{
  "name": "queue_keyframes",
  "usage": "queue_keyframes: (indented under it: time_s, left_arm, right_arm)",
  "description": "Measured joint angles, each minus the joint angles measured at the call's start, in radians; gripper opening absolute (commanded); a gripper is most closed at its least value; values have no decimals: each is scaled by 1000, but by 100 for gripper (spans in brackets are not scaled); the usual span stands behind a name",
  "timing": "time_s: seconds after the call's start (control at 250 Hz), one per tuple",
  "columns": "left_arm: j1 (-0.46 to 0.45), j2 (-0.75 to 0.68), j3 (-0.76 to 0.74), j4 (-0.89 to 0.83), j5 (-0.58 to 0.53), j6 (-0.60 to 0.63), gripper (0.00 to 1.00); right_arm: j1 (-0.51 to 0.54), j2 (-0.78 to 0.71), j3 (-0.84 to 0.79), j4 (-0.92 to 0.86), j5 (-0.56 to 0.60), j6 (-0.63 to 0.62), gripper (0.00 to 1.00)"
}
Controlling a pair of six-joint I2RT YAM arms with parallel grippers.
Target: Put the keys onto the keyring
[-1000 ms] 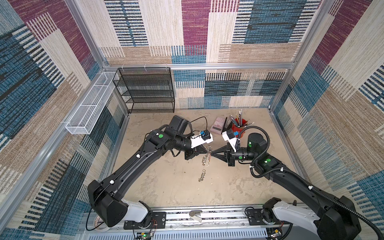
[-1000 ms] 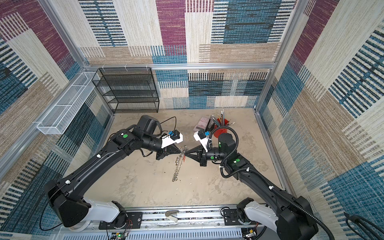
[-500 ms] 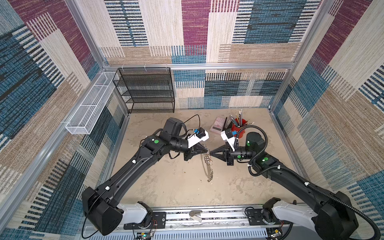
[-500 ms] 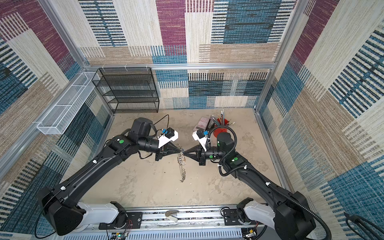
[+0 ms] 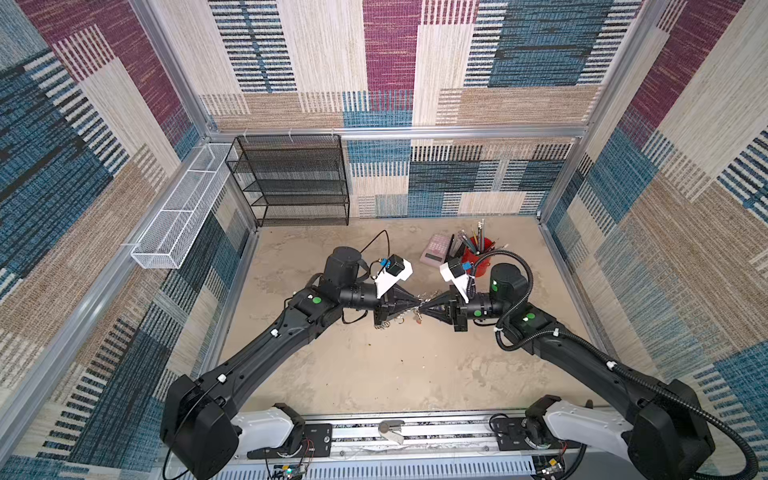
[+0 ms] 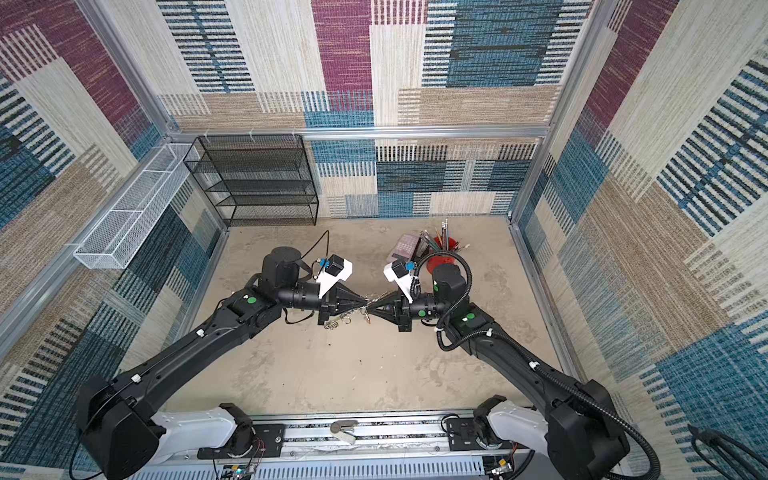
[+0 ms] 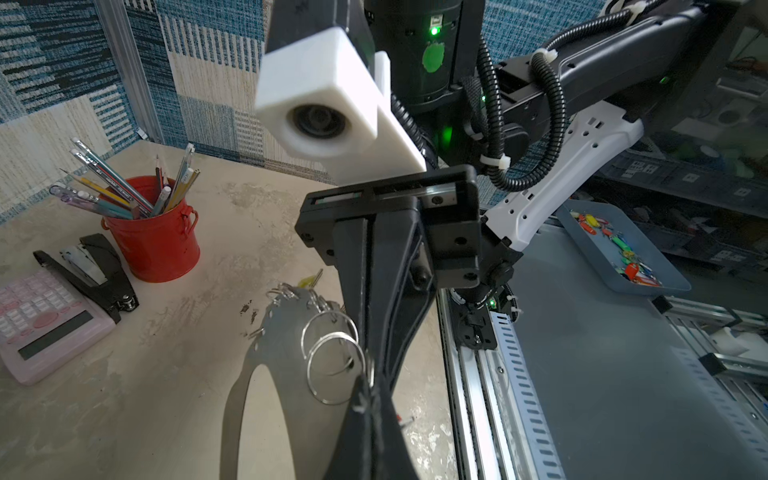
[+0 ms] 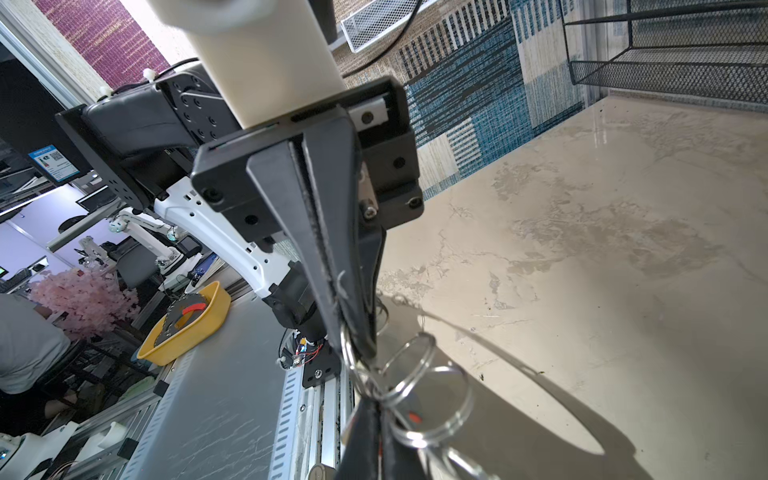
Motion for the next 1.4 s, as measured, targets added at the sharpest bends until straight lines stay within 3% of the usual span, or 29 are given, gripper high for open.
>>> queue_keyframes:
  time_s: [0.168,0.352,0.756,0.908,1.068,1.4]
  left_arm:
    - [2,-2,-57,119,20,-86,0]
    - [-1,-17,-85,192,32,-142,0]
    - [-7,-43,-135,230,38,-169,0]
    - [-7,-43,-157,285,37,-201,0]
    - [-7,-42,-180,354,34,-238,0]
    - [-6,-33,-223,488,26,-339,0]
  right_arm:
    - [0,0,0,-14,2,4,0]
    - [0,-16,2,-20,26,3,17]
    - [-53,-130,-8,-79,143,-1,27]
    - [-73,-163,-3,-104,169,-1,35]
    - [-76,-157,5,-98,161,0,42]
    - [-73,-97,15,-44,82,18,44]
